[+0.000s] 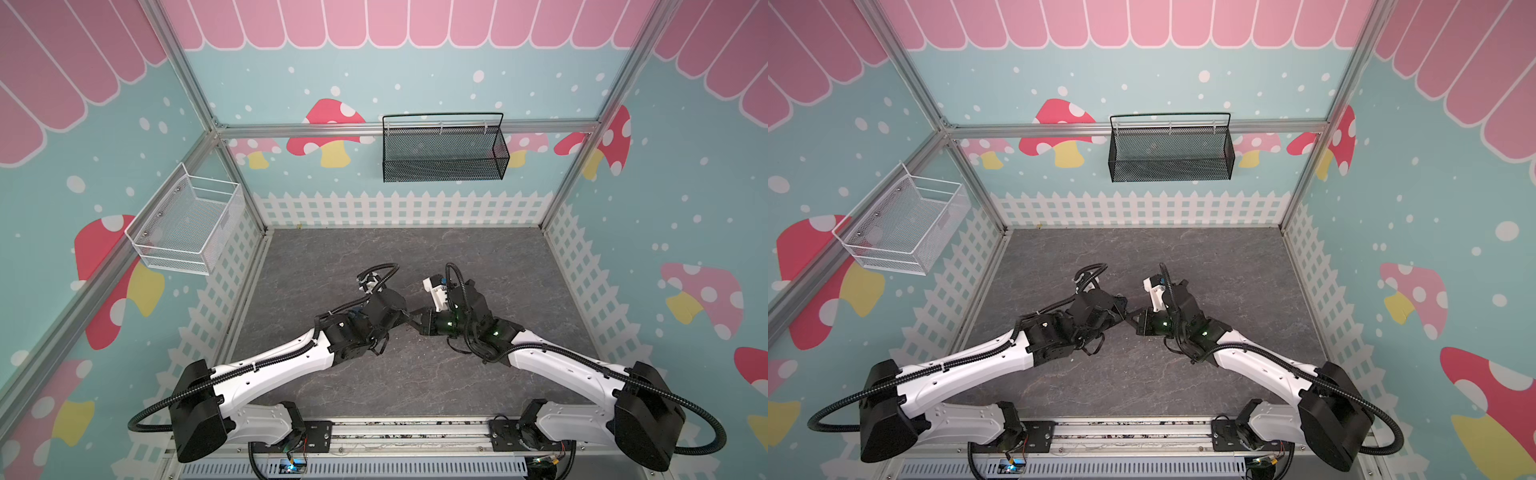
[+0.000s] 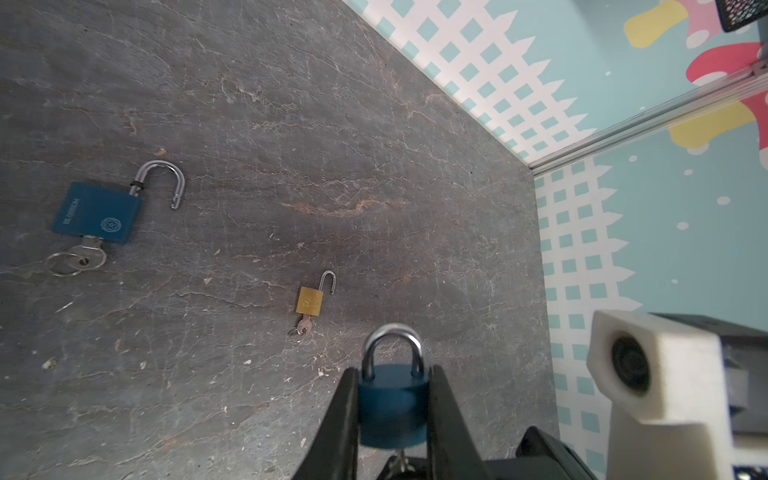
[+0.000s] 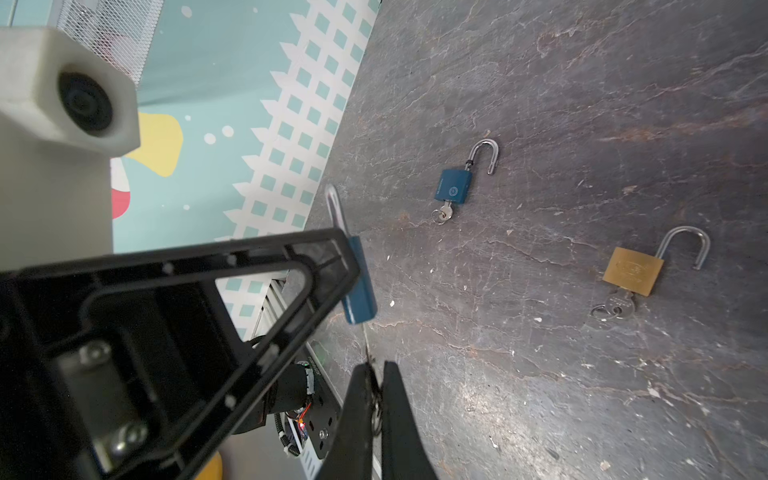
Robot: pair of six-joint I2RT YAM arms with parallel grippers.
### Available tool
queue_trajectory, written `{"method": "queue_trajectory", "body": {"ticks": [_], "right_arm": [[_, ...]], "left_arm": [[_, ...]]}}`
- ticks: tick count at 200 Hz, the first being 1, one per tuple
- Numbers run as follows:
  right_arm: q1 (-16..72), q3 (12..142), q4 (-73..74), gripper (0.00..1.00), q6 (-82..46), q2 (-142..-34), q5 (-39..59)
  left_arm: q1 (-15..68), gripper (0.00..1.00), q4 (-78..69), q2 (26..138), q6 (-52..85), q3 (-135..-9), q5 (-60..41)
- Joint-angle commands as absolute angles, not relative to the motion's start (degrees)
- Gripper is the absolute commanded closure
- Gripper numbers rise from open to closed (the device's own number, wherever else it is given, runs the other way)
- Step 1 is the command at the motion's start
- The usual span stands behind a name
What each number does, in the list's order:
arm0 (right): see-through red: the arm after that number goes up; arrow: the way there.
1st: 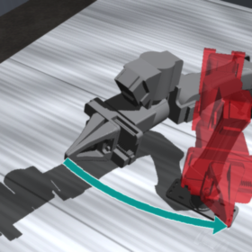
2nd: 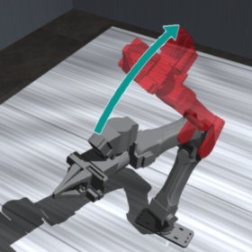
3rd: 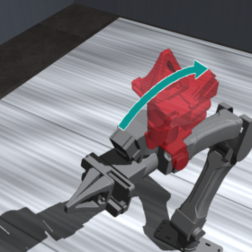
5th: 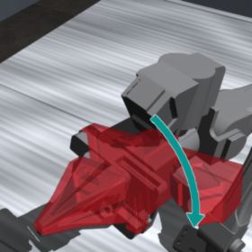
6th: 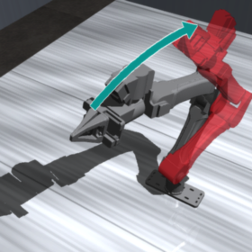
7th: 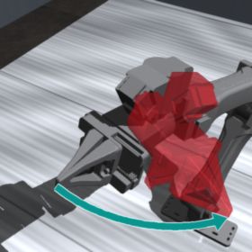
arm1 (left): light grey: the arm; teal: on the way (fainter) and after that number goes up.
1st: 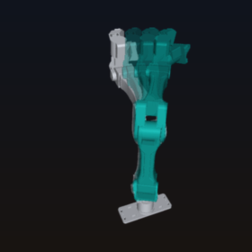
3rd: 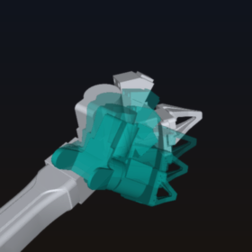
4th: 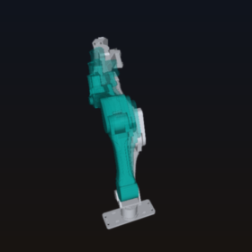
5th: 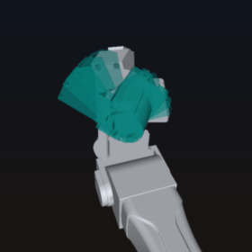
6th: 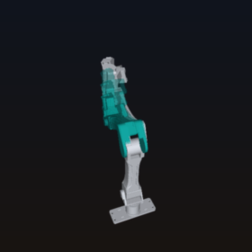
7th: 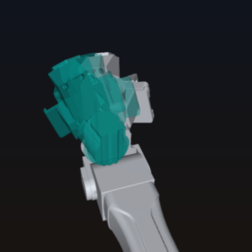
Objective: Unlock with the key
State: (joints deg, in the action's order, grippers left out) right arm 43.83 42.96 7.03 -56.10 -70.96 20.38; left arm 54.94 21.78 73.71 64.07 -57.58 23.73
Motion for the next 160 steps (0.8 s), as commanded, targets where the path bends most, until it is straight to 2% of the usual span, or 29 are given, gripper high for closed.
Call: {"method": "queue_trajectory", "body": {"ticks": [1, 31, 67, 160], "right_arm": [[42.5, 46.7, 16.8, 1.00, -58.8, -68.7, 18.3], [42.5, 45.8, 15.0, 1.00, -59.1, -70.0, 16.6], [42.6, 46.3, 16.6, 1.00, -59.2, -72.3, 17.6], [42.5, 48.6, 21.3, 1.00, -56.8, -71.7, 14.4]], "left_arm": [[57.3, 1.00, 30.1, 73.1, 63.0, -57.7, 22.1], [57.2, 1.00, 29.7, 72.0, 63.8, -57.9, 24.3], [57.8, 1.00, 27.0, 71.9, 66.2, -59.4, 20.0], [58.7, 1.00, 28.4, 76.3, 65.6, -61.2, 19.3]]}}
